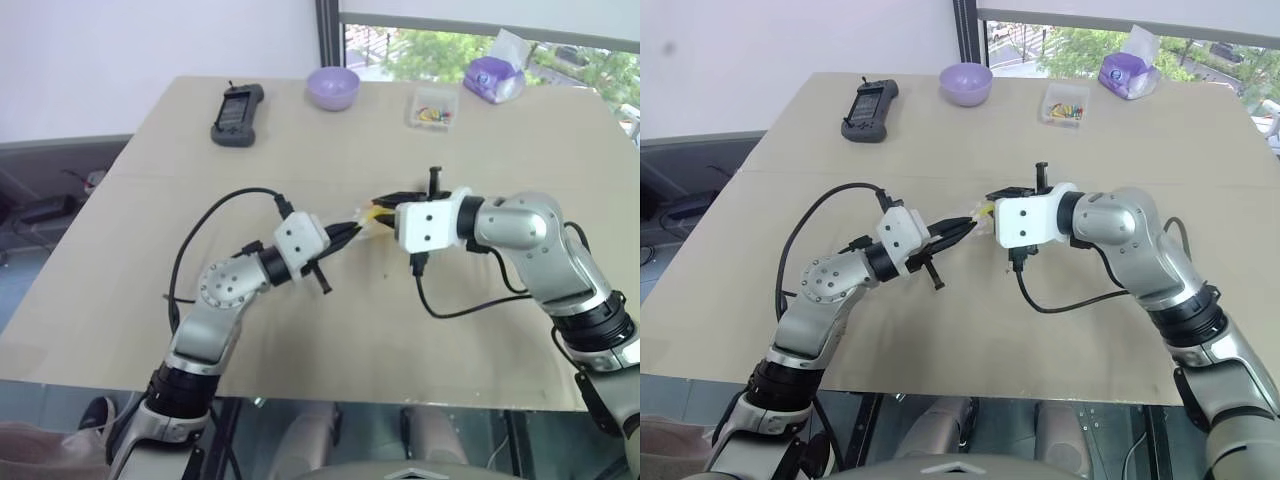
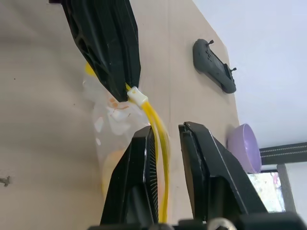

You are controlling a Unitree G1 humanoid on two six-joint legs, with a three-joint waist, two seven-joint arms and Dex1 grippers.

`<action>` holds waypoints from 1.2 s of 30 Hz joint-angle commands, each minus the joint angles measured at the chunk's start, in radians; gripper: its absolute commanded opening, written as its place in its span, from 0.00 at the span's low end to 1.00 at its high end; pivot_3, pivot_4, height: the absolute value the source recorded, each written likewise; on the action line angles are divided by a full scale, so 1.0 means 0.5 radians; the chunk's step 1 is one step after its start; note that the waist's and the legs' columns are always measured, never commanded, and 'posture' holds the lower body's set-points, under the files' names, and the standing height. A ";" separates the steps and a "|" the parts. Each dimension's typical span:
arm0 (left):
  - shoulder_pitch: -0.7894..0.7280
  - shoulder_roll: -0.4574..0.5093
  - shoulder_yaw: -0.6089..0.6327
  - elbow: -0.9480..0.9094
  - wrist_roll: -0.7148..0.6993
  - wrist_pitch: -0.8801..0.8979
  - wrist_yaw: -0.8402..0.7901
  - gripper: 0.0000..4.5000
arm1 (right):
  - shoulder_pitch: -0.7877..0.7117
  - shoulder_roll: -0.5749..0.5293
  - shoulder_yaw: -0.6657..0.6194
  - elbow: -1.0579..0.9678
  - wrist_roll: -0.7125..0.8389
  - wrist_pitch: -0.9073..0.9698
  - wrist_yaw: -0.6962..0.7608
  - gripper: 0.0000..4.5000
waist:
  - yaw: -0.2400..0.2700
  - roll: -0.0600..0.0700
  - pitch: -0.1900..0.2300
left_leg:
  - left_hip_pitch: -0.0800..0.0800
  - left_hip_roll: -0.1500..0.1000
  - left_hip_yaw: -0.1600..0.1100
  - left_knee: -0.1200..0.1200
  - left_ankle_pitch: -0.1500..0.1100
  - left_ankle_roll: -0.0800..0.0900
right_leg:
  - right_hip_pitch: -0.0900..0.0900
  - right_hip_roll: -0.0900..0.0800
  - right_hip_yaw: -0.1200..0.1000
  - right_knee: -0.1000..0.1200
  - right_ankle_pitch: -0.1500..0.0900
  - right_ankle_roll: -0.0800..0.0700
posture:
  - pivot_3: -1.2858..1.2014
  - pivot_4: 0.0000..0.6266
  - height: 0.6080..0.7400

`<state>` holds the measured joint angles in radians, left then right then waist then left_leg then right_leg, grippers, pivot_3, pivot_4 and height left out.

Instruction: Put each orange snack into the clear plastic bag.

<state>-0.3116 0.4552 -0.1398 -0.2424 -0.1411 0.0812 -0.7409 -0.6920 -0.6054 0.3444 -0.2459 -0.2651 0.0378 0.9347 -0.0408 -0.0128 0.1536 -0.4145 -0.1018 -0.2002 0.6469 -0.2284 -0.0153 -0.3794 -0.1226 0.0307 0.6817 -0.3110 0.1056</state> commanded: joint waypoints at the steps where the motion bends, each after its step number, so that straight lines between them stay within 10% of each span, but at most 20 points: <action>1: -0.006 -0.002 0.009 -0.021 -0.010 -0.042 -0.001 0.00 | 0.003 -0.002 -0.033 -0.146 0.074 0.037 0.054 0.20 | 0.000 0.000 0.000 | 0.000 0.000 0.000 0.000 0.000 0.000 | 0.000 0.000 0.000 0.000 0.000 0.000 | 0.52 0.24 1.00; 36: 0.012 0.013 0.006 -0.051 -0.012 -0.043 -0.019 0.00 | -0.070 0.076 0.078 -0.060 -0.061 -0.053 0.072 0.20 | 0.001 0.000 0.000 | 0.000 0.000 -0.001 0.000 0.000 0.000 | 0.000 0.000 0.000 -0.001 0.000 0.000 | 0.52 0.24 1.00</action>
<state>-0.3065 0.4570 -0.1396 -0.2317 -0.1411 0.0793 -0.7458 -0.7030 -0.5713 0.3856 -0.2560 -0.2941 0.0300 0.9772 -0.0402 -0.0128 0.1536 -0.4145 -0.1019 -0.2007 0.6469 -0.2284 -0.0153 -0.3794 -0.1225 0.0307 0.6814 -0.3110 0.1056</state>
